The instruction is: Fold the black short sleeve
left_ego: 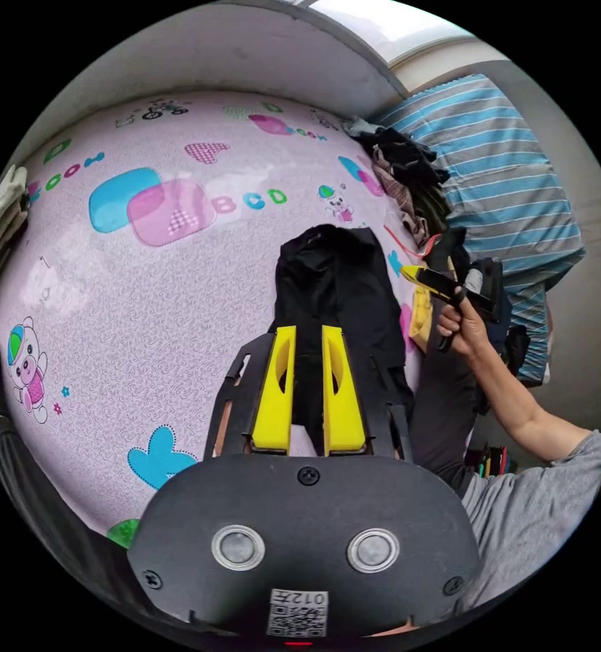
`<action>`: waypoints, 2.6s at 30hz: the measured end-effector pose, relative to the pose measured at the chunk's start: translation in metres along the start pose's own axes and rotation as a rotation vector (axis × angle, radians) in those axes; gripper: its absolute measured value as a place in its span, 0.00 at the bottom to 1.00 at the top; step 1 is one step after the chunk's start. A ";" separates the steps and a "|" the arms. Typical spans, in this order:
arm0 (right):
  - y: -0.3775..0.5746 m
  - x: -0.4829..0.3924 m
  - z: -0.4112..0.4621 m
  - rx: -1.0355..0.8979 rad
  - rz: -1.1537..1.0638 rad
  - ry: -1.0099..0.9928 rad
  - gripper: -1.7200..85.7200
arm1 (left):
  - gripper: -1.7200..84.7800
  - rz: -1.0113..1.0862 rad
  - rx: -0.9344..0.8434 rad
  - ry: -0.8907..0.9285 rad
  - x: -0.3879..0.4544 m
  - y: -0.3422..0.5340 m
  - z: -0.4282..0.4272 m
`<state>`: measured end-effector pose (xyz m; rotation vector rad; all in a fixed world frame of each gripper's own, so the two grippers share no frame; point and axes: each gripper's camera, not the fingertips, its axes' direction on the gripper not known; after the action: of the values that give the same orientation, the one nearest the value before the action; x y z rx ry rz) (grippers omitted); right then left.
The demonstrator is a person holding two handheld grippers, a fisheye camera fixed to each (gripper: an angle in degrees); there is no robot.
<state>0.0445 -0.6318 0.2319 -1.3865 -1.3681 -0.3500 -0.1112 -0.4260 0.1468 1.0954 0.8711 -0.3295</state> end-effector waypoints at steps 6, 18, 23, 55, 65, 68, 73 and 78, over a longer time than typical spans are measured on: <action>-0.024 -0.024 0.088 -0.132 -0.115 0.046 0.10 | 0.08 -0.017 -0.033 -0.018 -0.034 -0.052 0.028; 0.000 -0.083 0.179 -0.278 -0.558 0.257 0.15 | 0.08 0.020 -0.078 -0.031 -0.051 -0.068 0.020; -0.002 -0.083 0.212 -0.324 -0.654 0.343 0.15 | 0.07 -0.006 -0.107 -0.019 -0.062 -0.073 0.029; -0.167 0.007 0.172 -0.177 -0.675 0.472 0.15 | 0.02 0.105 -0.144 -0.205 -0.053 -0.060 0.047; -0.191 0.016 0.149 -0.355 -0.597 0.255 0.02 | 0.02 0.161 -0.174 -0.232 -0.031 -0.040 0.038; -0.187 0.008 0.111 -0.303 -0.580 0.271 0.01 | 0.02 0.190 -0.104 -0.269 -0.018 -0.034 0.004; -0.175 -0.006 0.056 -0.214 -0.566 0.280 0.01 | 0.02 0.169 0.035 -0.298 -0.006 -0.022 -0.057; -0.155 -0.014 0.025 -0.181 -0.512 0.333 0.01 | 0.03 0.126 0.034 -0.265 0.006 -0.002 -0.058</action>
<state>-0.1015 -0.6607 0.2847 -1.0406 -1.4174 -1.0185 -0.1347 -0.3754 0.1301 1.1032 0.5613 -0.3756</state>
